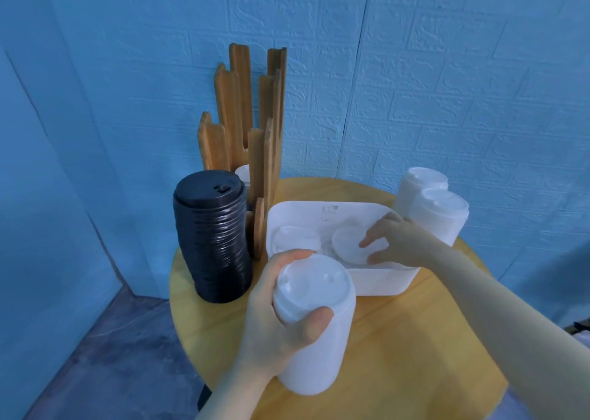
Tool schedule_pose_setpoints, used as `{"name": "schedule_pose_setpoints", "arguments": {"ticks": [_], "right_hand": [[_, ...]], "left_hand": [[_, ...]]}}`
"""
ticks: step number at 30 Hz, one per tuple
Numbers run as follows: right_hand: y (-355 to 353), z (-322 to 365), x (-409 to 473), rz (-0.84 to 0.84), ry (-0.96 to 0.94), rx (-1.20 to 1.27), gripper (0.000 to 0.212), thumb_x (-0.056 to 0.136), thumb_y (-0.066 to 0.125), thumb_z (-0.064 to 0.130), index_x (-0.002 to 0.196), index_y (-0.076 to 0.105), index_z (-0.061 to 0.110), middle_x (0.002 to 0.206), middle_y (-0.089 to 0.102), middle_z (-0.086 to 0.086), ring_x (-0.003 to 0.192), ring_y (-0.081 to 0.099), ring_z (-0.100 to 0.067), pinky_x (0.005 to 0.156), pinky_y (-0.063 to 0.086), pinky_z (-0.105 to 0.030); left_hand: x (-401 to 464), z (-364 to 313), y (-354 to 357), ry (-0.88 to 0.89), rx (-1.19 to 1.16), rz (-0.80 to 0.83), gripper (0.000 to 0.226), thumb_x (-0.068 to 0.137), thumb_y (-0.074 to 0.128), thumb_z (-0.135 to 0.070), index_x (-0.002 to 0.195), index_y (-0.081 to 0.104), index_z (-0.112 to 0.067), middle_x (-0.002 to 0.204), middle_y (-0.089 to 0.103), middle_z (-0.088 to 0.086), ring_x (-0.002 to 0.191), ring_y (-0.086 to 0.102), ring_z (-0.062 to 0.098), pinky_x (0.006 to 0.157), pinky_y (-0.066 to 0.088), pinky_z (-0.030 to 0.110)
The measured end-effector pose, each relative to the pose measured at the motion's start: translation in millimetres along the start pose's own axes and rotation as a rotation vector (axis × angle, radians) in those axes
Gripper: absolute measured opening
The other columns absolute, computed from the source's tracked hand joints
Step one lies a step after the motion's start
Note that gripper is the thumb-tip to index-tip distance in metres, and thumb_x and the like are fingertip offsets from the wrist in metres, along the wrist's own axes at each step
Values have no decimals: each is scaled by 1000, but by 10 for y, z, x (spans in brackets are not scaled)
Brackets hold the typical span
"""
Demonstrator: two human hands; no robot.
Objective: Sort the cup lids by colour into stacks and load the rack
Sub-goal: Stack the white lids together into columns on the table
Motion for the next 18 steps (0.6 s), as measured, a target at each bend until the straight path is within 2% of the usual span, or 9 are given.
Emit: {"name": "schedule_pose_setpoints", "arguments": {"ticks": [2,5,9,11,13,15,18], "right_hand": [[31,53,38,12,-43,-100,27,84,71,37,110,69,38,124,58,12,129,36,-9,103,26,-27],[-28,120,28,-95,-101,-195,18,89,64,33,105,72,35,116,64,17,125,40,-7,97,29,-24],[-75,73,-1,-187,-101,-124,10,86,67,34,93,71,29,104,65,14,118,45,-9,95,33,-27],[-72,52,1,-192,-92,-100,8,85,68,34,90,69,28,102,65,12,116,45,-9,94,34,-27],[-56,36,2,-167,-70,-23,9,83,72,34,87,68,28,100,64,11,111,46,-8,93,35,-28],[-55,-5,-1,-138,-22,157,13,78,78,31,78,66,30,96,64,10,103,49,-8,90,38,-28],[-163,-106,-30,-227,63,402,20,76,82,24,70,64,30,86,67,8,90,60,-11,84,45,-31]], "left_hand": [[-4,-4,-6,-1,-7,-4,82,64,70,-78,116,59,-16,115,66,-14,108,63,11,85,48,13],[-6,12,-10,-3,-7,-6,81,63,71,-78,115,59,-18,115,67,-13,107,64,11,85,48,14],[-4,43,-16,-7,2,-7,74,60,77,-66,114,60,-19,115,68,-10,107,64,13,85,48,17],[-2,48,-13,-6,5,-2,77,61,76,-71,115,60,-18,115,67,-11,107,64,12,85,48,16],[-3,53,-13,-1,13,5,76,61,77,-68,114,60,-17,114,67,-12,107,64,12,85,48,15],[-2,58,-12,3,16,11,69,60,77,-57,114,60,-18,113,68,-10,106,64,13,85,49,17],[-2,51,-3,-16,0,17,79,61,75,-75,116,60,-20,114,68,-9,107,64,14,86,49,18]]}}
Point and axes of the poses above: each hand's wrist, its own x-axis towards the middle knuckle, its own y-axis out of the palm, z = x × y, the point moved 9 cm from there along x, towards the middle knuckle
